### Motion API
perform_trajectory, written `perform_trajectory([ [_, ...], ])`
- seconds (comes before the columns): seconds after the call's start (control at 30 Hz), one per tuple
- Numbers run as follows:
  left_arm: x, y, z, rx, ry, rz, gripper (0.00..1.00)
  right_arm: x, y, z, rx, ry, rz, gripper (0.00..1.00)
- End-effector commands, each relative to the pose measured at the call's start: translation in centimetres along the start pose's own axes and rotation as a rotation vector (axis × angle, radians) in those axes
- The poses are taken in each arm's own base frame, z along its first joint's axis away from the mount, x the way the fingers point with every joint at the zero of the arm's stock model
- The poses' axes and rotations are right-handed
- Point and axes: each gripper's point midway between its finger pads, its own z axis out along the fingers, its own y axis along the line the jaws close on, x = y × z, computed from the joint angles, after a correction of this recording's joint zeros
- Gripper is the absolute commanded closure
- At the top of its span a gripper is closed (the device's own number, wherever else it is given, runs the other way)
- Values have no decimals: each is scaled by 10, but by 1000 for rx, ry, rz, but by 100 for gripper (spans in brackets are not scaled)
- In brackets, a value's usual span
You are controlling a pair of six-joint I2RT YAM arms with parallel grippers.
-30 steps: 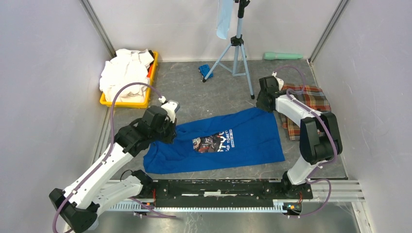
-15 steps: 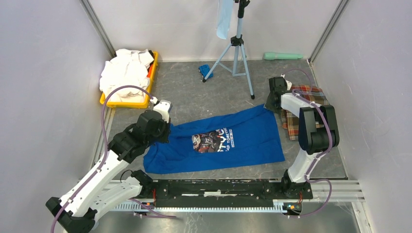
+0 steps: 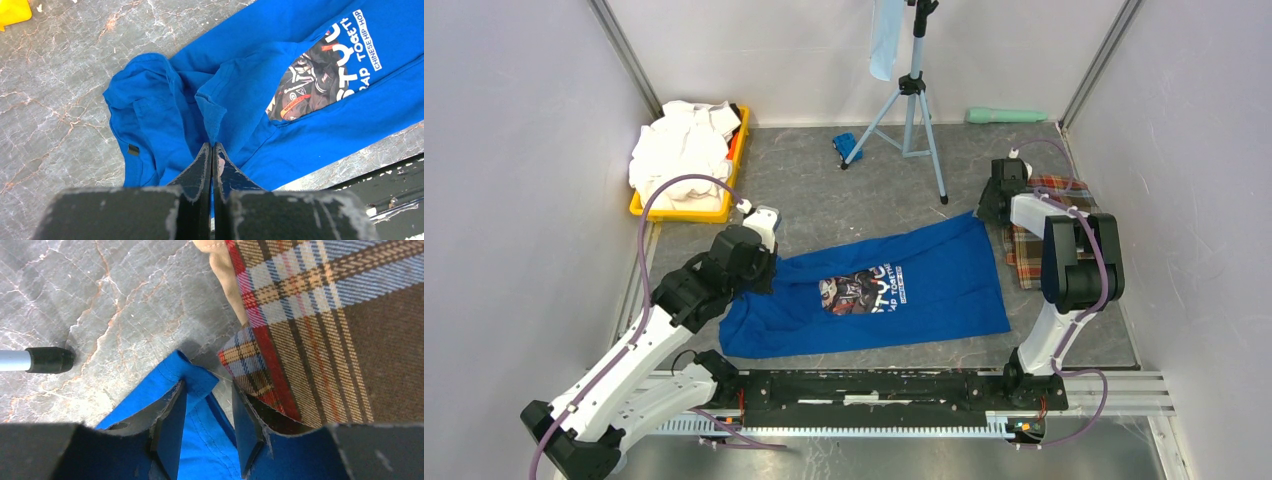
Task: Fold and stack the mixed laundry pile
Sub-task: Fold the T-shirt.
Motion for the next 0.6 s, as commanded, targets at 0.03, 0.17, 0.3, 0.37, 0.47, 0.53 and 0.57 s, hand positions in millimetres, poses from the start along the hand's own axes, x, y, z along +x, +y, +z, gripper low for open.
perform_trajectory([
  [0.03, -9, -3, 2, 7, -36, -26, 98, -22, 11, 3, -72, -88, 5, 55],
  [0.17, -9, -3, 3, 8, -32, -25, 98, -22, 16, 6, -94, -86, 11, 56],
  [0.3, -9, -4, 3, 11, -32, -25, 98, -18, 13, 10, -87, -78, 15, 58],
  [0.37, -9, -4, 3, 11, -31, -24, 98, -13, 13, 12, -90, -69, 18, 59],
  [0.47, -9, -5, 3, 15, -30, -24, 98, -6, 14, 16, -100, -54, 22, 60],
  [0.53, -9, -5, 3, 16, -29, -24, 98, -1, 12, 19, -94, -41, 22, 63],
  [0.57, -8, -5, 3, 17, -28, -22, 98, 0, 12, 20, -92, -40, 23, 64],
])
